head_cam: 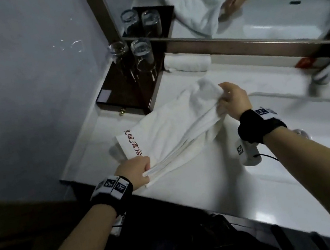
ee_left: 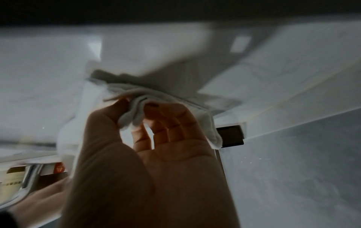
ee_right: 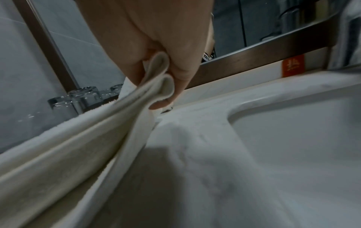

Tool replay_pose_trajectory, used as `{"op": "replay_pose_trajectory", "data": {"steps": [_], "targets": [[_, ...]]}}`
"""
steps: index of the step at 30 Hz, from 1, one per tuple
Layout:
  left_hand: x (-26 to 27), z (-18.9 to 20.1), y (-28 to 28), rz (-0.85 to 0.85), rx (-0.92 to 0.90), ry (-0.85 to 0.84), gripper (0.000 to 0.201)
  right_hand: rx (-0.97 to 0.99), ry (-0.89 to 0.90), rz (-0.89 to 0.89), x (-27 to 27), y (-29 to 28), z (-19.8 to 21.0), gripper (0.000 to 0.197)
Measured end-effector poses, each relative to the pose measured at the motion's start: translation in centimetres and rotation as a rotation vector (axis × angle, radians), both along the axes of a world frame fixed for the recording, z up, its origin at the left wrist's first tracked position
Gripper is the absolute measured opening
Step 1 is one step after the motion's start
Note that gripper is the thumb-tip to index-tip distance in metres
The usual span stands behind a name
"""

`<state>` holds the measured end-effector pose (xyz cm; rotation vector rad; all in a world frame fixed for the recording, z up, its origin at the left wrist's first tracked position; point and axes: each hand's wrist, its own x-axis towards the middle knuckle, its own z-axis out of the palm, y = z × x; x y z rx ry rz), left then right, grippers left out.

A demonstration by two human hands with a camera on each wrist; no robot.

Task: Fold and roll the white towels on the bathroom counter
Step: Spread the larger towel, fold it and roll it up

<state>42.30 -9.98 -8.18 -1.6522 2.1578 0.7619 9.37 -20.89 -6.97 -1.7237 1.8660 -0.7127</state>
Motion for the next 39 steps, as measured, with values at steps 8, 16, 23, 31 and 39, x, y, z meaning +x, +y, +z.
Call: {"op": "replay_pose_trajectory", "data": {"steps": [8, 16, 23, 31, 39], "targets": [[-1.4, -0.4, 2.1, -0.133, -0.154, 0.016, 0.018, 0.449, 0.407, -0.050, 1.5, -2.3, -0.5, 0.046], [-1.1, 0.5, 2.0, -0.041, -0.290, 0.188, 0.019, 0.253, 0.148, -0.178, -2.2, -1.1, -1.8, 0.024], [-2.0, -0.1, 2.5, -0.097, -0.094, 0.091, 0.017, 0.353, -0.050, -0.240, -2.6, 0.7, -3.3, 0.039], [-1.2, 1.2, -2.8, 0.296, -0.534, 0.137, 0.034, 0.293, -0.001, -0.294, -3.2, 2.2, -2.3, 0.045], [0.2, -0.6, -5.7, 0.468, -0.144, 0.013, 0.044, 0.543, -0.187, -0.299, -0.7, 3.4, -2.5, 0.054]]}}
